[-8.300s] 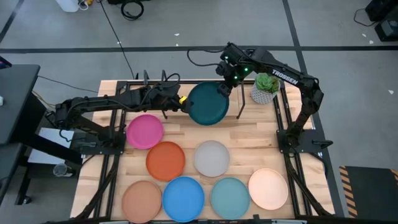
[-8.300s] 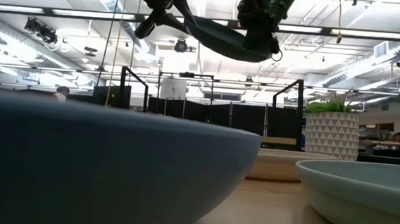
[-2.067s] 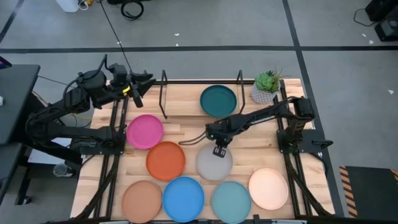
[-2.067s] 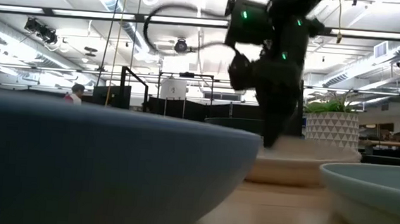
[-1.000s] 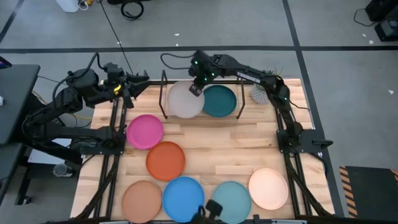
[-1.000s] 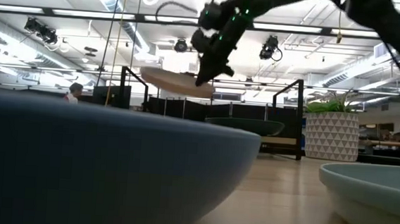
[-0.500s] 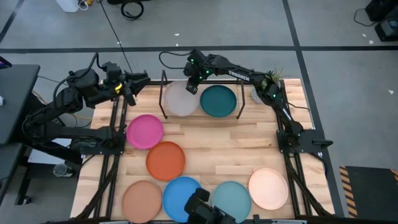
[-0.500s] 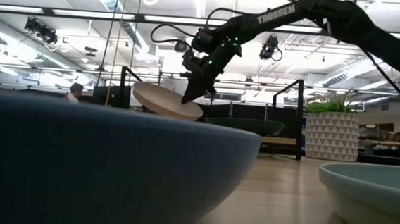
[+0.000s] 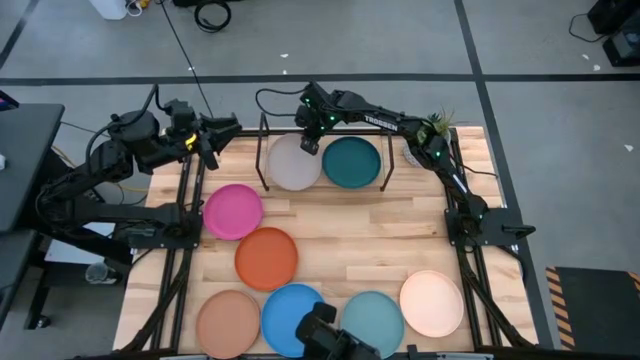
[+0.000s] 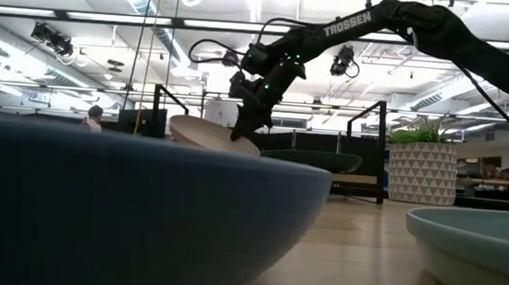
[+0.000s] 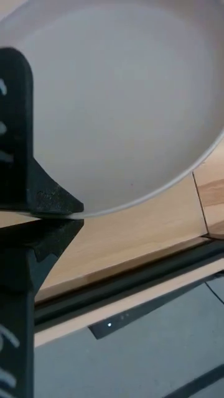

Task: Place and stack plates onto a shelf
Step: Put the gray plate on the shelf, then stack the light blue plate on top of the gray plate on the shelf

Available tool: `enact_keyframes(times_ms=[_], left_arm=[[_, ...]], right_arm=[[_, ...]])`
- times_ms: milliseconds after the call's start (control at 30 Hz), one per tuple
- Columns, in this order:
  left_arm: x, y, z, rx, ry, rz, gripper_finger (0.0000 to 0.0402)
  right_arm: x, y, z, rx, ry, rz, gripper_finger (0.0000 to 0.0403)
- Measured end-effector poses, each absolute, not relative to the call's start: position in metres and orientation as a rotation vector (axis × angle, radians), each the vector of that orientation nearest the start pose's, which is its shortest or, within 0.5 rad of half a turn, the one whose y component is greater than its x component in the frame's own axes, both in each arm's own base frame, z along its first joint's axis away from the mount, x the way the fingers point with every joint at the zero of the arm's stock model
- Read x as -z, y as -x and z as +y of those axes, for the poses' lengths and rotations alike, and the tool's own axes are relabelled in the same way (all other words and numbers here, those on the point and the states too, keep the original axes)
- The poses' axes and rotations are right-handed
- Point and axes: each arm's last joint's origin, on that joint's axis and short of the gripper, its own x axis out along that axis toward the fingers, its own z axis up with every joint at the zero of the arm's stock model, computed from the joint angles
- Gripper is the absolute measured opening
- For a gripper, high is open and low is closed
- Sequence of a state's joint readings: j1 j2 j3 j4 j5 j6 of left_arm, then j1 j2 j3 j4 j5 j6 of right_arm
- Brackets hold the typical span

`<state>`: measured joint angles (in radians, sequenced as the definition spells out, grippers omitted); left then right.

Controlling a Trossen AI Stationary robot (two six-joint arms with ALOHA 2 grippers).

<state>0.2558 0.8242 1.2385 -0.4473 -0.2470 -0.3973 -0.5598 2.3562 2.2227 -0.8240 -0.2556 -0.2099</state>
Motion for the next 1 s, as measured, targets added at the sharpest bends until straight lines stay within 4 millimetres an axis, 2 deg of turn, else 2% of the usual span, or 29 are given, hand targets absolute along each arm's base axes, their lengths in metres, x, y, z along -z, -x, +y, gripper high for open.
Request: enact_keyframes(times_ms=[533, 800, 1000], left_arm=[[-0.446, -0.13, 0.041, -0.506, 0.389, -0.051, 0.0153], [-0.446, -0.13, 0.041, -0.499, 0.39, -0.05, 0.0153], [-0.446, -0.13, 0.041, -0.498, 0.39, -0.05, 0.0153]], right_arm=[[-0.237, -0.433, -0.269, 0.213, -0.158, 0.95, 0.0022], [-0.237, -0.431, -0.274, 0.331, -0.099, 0.982, 0.006], [-0.238, -0.429, -0.277, 0.325, -0.102, 0.974, 0.0089]])
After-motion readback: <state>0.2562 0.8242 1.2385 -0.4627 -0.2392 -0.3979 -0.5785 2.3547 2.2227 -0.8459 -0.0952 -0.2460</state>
